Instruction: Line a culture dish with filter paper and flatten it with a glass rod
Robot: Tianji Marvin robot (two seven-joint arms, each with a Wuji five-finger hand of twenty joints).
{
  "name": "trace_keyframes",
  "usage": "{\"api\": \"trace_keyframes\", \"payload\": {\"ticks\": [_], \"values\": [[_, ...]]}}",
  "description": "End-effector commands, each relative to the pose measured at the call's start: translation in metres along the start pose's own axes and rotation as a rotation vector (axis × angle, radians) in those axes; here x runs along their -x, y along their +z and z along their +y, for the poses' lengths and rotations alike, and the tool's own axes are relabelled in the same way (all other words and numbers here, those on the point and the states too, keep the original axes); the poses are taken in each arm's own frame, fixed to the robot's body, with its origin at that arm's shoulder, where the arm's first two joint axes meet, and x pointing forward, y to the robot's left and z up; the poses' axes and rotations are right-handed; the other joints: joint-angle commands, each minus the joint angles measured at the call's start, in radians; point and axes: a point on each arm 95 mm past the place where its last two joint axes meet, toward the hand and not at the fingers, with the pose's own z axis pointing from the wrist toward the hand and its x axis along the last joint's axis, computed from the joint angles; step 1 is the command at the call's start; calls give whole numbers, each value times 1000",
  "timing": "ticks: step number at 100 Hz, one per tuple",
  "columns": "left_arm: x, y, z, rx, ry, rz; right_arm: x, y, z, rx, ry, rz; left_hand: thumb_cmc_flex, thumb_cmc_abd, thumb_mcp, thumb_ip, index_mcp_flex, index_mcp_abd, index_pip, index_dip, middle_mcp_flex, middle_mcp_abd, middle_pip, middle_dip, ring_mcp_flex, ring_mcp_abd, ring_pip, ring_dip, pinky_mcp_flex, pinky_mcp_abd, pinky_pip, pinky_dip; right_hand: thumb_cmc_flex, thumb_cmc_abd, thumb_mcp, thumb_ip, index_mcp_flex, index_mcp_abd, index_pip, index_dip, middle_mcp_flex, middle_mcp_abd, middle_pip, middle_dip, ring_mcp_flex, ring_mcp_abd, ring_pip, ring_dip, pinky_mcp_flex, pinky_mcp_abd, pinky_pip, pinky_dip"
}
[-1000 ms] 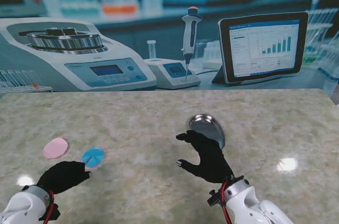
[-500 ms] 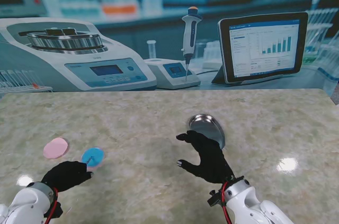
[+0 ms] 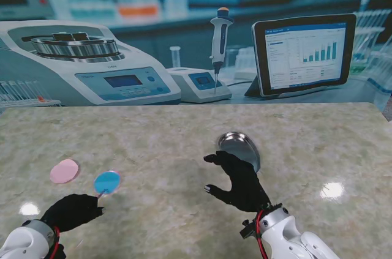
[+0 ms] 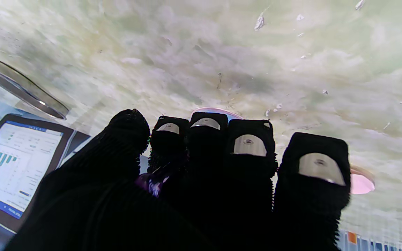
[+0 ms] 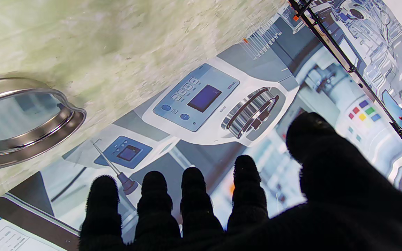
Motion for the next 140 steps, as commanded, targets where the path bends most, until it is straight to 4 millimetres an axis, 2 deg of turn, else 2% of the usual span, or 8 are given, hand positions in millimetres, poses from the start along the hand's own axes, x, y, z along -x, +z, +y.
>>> {"api": "trace_keyframes", "payload": {"ticks": [1,21,45,63,82,121,140], "values": [[-3,-2,0,-18,-2,11,-2,-1,-2,-1,11,0,-12,21,-13,24,16,77,66,30,35,-99,58,-10,49,-116,70,-16,34,-21,156,-29,1,30,-12,20,-30,-12,-2,4,-21,-23,-15,3,-34,-34,-32,-14,-11,-22,17,17],[-4,5,-5,-64,-4,19,-3,-1,-3,-3,10,1,-9,19,-14,24,14,77,65,30,29,-94,58,-8,41,-113,67,-17,22,-21,153,-35,1,29,-11,20,-30,-13,-2,4,-21,-22,-16,3,-34,-35,-32,-14,-11,-22,17,17],[-5,20,-2,-38,-11,-1,-3,-2,-2,-3,10,-1,-9,18,-13,23,15,80,66,31,29,-91,59,-5,40,-112,67,-15,21,-20,153,-37,1,29,-12,20,-31,-13,-2,4,-21,-22,-16,4,-33,-35,-32,-14,-11,-22,17,17],[-4,24,0,-6,-6,-21,-2,-2,-2,-3,10,-2,-10,20,-13,23,14,79,65,32,29,-93,58,-5,40,-111,66,-14,21,-20,153,-37,0,29,-12,20,-30,-13,-2,4,-21,-22,-16,4,-34,-34,-32,-14,-11,-22,16,17],[-2,22,1,15,-9,-24,-2,-2,-2,-4,10,-1,-9,21,-15,24,15,79,65,32,32,-95,57,-6,43,-109,67,-14,22,-18,154,-37,0,30,-12,20,-30,-12,-2,4,-21,-21,-16,4,-34,-34,-32,-14,-11,-23,16,17],[-3,1,-1,24,-8,4,-3,-1,-2,-3,10,0,-8,28,-23,24,14,77,64,31,35,-101,54,-11,50,-114,70,-18,33,-22,160,-40,-1,31,-14,20,-31,-12,-3,4,-22,-21,-19,2,-35,-35,-33,-14,-11,-23,15,17],[-5,4,-4,-47,-10,18,-3,-1,-2,-4,11,0,-5,27,-29,25,11,75,63,30,27,-98,54,-11,41,-111,66,-20,20,-20,154,-44,0,32,-15,20,-30,-12,-2,4,-22,-21,-20,3,-34,-35,-33,-14,-11,-23,15,17]]}}
